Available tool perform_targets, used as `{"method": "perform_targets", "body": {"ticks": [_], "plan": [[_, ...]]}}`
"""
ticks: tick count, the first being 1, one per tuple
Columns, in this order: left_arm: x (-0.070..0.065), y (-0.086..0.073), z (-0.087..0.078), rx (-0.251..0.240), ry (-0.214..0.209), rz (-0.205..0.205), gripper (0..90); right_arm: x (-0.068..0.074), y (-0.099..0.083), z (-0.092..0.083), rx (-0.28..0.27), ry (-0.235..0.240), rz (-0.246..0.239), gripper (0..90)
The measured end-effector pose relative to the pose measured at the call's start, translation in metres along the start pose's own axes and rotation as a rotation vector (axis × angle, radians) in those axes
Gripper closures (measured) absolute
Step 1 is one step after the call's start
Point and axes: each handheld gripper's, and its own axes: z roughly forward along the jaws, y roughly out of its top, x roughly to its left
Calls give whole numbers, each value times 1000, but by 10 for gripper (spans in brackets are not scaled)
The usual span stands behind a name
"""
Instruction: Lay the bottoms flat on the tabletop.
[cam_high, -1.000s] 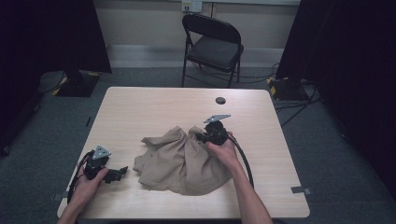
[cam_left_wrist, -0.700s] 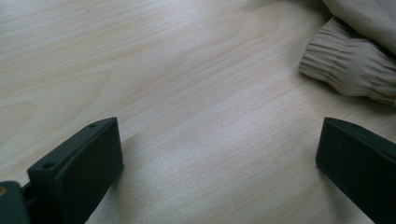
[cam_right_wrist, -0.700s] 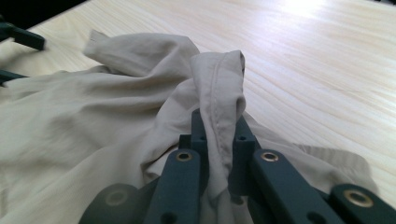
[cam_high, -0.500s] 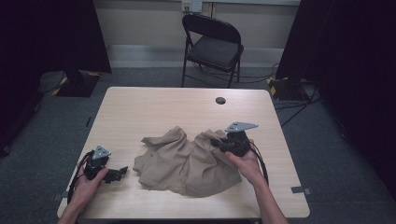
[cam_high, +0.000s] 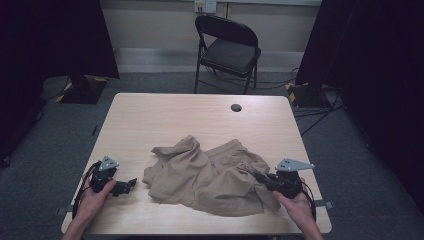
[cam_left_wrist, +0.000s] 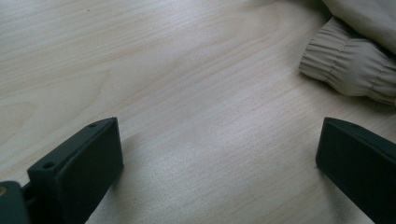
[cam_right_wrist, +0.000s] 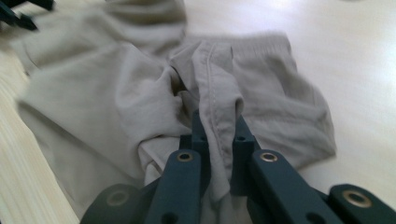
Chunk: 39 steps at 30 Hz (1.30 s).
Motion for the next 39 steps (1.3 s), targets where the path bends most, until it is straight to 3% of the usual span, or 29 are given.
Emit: {"method": "perform_targets", "body": {"ticks": [1,5,7,10,12,13,14,15,16,17,18,19,22,23,24,26,30,32,33,34,35,36,37,38,39], "plan": [[0,0,0,0,0,0,0,-5,-13,2,30,-20,15,855],[0,0,0,-1,0,0,0,-13,-28,10,57,-32,45,855],[0,0,0,0,0,0,0,-14,-40,24,137,-55,29,853],[0,0,0,0,0,0,0,-13,-42,30,141,-64,12,849],[0,0,0,0,0,0,0,-13,-42,30,139,-70,18,801],[0,0,0,-1,1,0,0,-14,-42,29,134,-80,10,685],[0,0,0,-1,1,0,1,-14,-42,29,134,-80,10,685],[0,0,0,-2,2,-4,2,-14,-40,26,111,-79,21,539],[0,0,0,1,3,-2,2,-14,-40,26,111,-79,21,539],[-2,0,1,-7,7,-17,2,-14,-36,20,80,-82,25,426],[-2,0,1,-7,7,-17,2,-14,-36,20,80,-82,25,426],[-2,3,1,10,9,-21,3,-16,-30,13,45,-85,45,337],[-2,6,0,1,9,-38,109,-18,-24,6,3,-83,66,285],[-2,11,0,4,-5,-47,168,-19,-19,0,-48,-72,80,280],[-2,11,0,4,-5,-47,189,-19,-19,0,-48,-72,80,280],[-2,16,3,-2,-49,-75,159,-20,-11,-1,-79,-61,92,260],[-5,28,4,-26,-75,-75,188,-20,0,12,-88,-78,87,255],[-6,37,2,-47,-98,-85,187,-22,2,25,-61,-81,82,260],[-7,41,2,-51,-103,-80,187,-22,1,38,-18,-89,60,260],[-8,46,3,-61,-107,-78,187,-22,1,38,-18,-89,60,260],[-9,51,3,-70,-117,-82,187,-24,-3,51,29,-121,34,245],[-11,56,4,-82,-136,-91,187,-24,-3,51,29,-121,34,245],[-15,69,7,-105,-151,-85,189,-27,-8,60,66,-119,59,226],[-15,69,7,-105,-151,-85,190,-27,-8,60,66,-119,59,226],[-20,82,12,-121,-172,-81,193,-27,-11,65,84,-136,54,212]]}}
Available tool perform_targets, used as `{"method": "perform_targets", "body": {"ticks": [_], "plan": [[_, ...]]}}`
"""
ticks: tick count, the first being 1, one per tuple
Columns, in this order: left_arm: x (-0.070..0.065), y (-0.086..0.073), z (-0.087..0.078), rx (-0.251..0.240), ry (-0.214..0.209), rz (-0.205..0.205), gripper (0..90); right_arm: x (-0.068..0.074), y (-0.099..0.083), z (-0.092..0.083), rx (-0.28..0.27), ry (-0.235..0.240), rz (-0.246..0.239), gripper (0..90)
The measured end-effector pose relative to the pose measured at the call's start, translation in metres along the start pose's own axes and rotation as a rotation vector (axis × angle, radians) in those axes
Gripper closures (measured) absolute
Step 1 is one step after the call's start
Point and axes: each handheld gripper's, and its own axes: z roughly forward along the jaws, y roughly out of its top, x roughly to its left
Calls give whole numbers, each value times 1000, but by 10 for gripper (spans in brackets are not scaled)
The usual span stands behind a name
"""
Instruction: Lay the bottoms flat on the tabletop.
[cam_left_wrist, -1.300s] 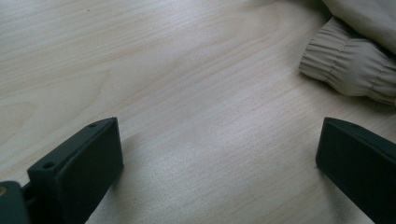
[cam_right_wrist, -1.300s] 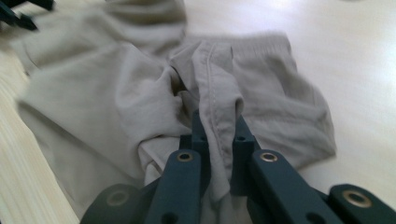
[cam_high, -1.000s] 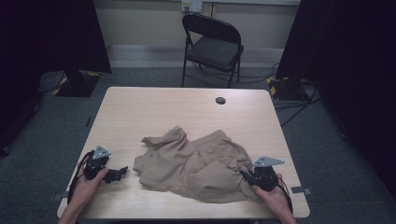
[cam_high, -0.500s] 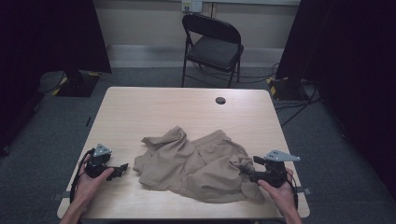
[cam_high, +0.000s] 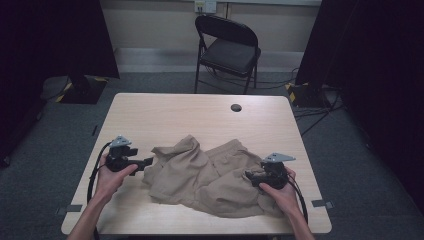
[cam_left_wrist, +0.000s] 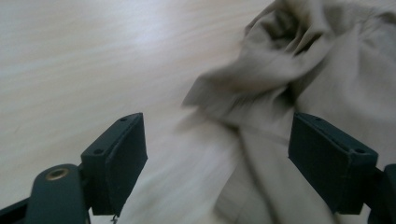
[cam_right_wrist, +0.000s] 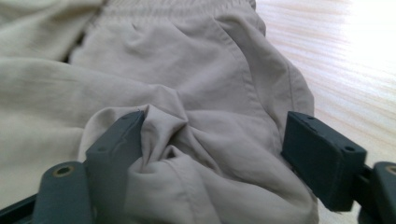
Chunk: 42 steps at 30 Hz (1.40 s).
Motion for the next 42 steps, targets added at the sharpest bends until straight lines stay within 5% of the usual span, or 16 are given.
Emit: {"method": "perform_targets", "body": {"ticks": [4,11,14,18,22,27,34,39,42], "plan": [[-9,25,18,-10,-69,4,213,0,-7,5,14,-19,-8,194],[-24,45,53,-4,-119,5,209,1,-8,8,25,-21,-5,179],[-28,45,71,9,-126,-15,219,0,-9,8,19,-19,-6,179],[-39,42,89,55,-146,16,220,1,-9,8,17,-22,-5,179],[-44,34,104,94,-117,14,190,1,-9,8,16,-22,-7,179],[-41,28,107,92,-124,-19,184,0,-9,8,12,-19,-9,179],[-46,29,102,71,-184,44,638,0,-10,9,7,-25,-15,179],[-49,29,94,24,-190,59,780,0,-10,9,6,-25,-15,179],[-47,30,83,-20,-240,23,823,0,-10,9,6,-24,-15,179]]}}
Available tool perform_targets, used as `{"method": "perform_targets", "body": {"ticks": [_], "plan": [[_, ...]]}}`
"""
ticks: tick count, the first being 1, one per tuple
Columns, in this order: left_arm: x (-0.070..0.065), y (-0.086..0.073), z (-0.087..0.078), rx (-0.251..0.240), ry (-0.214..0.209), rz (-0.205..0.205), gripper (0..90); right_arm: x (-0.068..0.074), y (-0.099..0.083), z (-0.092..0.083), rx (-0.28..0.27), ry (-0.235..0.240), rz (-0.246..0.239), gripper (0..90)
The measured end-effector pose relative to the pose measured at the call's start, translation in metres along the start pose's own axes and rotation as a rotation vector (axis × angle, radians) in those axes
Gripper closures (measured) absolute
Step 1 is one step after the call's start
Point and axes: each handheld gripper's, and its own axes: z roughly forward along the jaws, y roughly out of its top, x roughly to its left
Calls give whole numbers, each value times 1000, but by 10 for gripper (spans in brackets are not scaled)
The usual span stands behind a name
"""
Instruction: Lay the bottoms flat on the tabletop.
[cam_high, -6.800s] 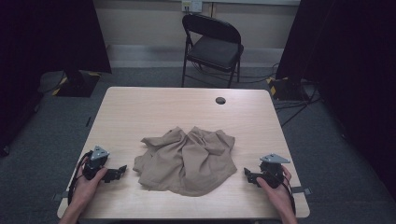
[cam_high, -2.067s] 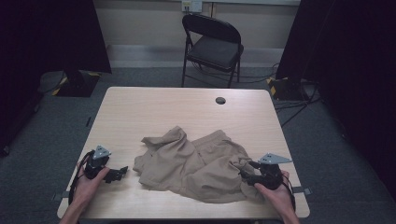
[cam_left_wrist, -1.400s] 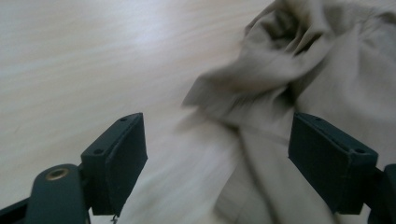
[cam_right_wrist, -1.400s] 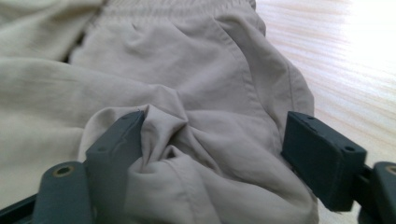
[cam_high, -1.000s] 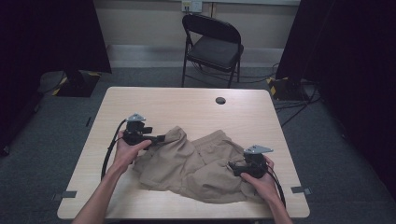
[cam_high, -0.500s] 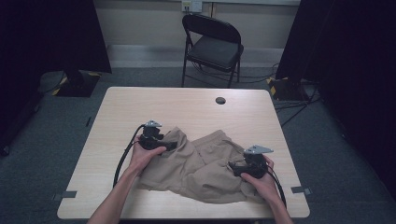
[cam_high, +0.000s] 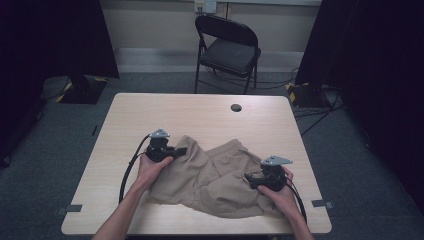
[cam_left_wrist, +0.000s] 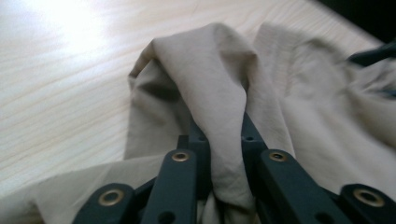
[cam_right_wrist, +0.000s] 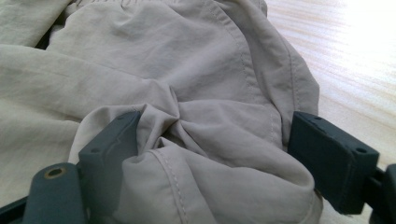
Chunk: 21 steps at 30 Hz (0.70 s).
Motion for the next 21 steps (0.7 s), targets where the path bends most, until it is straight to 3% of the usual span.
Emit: {"method": "perform_targets", "body": {"ticks": [4,7,9,13,15,17,21], "plan": [[-11,4,-16,-26,-25,43,841,0,0,0,0,0,0,179],[-20,4,-31,-75,-58,46,839,0,0,0,0,0,0,179],[-28,2,-42,-86,-57,80,838,0,0,0,0,-1,0,179],[-41,-5,-64,-108,-105,94,841,0,0,0,0,0,0,179],[-47,-11,-72,-104,-111,115,841,0,0,0,0,-1,0,179],[-54,-21,-81,-104,-146,116,841,0,0,0,0,-1,-1,179],[-63,-48,-86,-48,-179,119,842,0,0,0,0,-1,0,179]]}}
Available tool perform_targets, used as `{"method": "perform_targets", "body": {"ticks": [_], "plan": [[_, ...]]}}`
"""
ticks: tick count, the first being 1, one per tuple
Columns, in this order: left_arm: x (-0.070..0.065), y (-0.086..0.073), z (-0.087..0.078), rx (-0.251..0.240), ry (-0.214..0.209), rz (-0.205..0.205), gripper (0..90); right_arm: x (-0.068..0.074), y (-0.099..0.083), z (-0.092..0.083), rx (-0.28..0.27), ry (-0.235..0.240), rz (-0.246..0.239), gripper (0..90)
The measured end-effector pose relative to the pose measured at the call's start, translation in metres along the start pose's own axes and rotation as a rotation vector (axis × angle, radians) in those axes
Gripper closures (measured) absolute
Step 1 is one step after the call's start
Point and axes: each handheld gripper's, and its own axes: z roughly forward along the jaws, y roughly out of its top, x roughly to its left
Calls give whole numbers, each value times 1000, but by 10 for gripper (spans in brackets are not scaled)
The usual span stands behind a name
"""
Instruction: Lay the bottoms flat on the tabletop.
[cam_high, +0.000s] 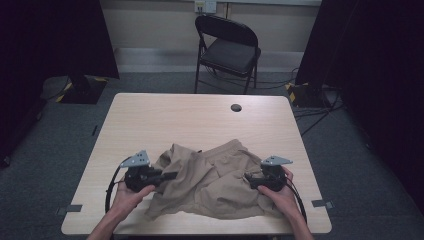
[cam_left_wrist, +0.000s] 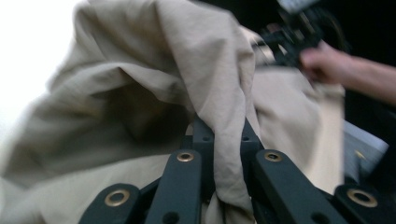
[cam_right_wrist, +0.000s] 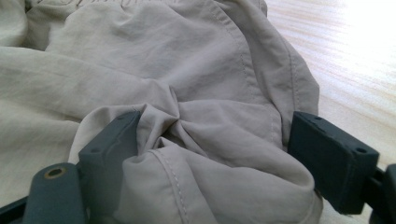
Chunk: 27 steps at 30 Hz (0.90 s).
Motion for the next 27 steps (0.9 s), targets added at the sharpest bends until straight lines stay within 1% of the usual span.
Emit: {"method": "perform_targets", "body": {"ticks": [1,2,3,4,5,6,7,8,9,10,11,12,13,14,15,16,17,18,19,20,21,22,24,25,27], "plan": [[-2,-8,1,18,-7,1,842,0,0,0,0,0,0,179],[-3,-15,3,48,-18,-2,842,0,0,0,0,0,0,179],[-4,-28,7,111,-7,5,843,0,0,0,0,0,0,180],[-4,-28,7,111,-7,5,843,0,0,0,0,0,0,180],[-1,-39,11,162,13,-1,842,0,0,0,0,-1,-2,179],[-1,-39,11,162,13,-1,843,0,0,0,0,-1,-2,179],[2,-44,12,175,21,-14,842,0,0,0,0,-2,-2,179],[6,-47,13,188,31,-15,842,0,0,0,0,-2,-2,179],[12,-48,12,193,61,-25,843,0,0,0,2,-2,-2,179],[12,-48,12,193,61,-25,843,0,0,0,2,-2,-2,179],[23,-48,11,219,104,-20,843,1,0,0,4,-4,2,181],[23,-48,11,219,104,-20,842,1,0,0,4,-4,2,181],[34,-49,9,195,85,-67,843,2,0,-1,9,-9,6,181],[34,-49,9,195,85,-67,843,2,0,-1,9,-9,6,181],[38,-47,7,198,129,-53,843,3,0,-2,17,-13,11,181],[38,-47,7,198,129,-53,843,3,0,-2,17,-13,11,181],[45,-47,5,191,136,-67,843,5,-1,-3,25,-16,9,180],[45,-47,5,191,136,-67,843,5,-1,-3,25,-16,9,180],[49,-46,4,187,146,-77,843,6,-1,-4,28,-19,12,181],[51,-46,3,185,153,-77,836,7,-1,-4,28,-15,12,181],[51,-45,2,188,159,-75,817,7,-1,-4,29,-14,12,180],[50,-45,2,184,157,-74,784,7,-1,-4,30,-14,12,180],[47,-42,-1,169,141,-72,698,7,-1,-4,29,-13,11,180],[44,-38,-5,148,126,-64,666,7,-1,-4,29,-12,11,179],[42,-29,-12,105,123,-70,575,6,-1,-4,27,-9,4,178]]}}
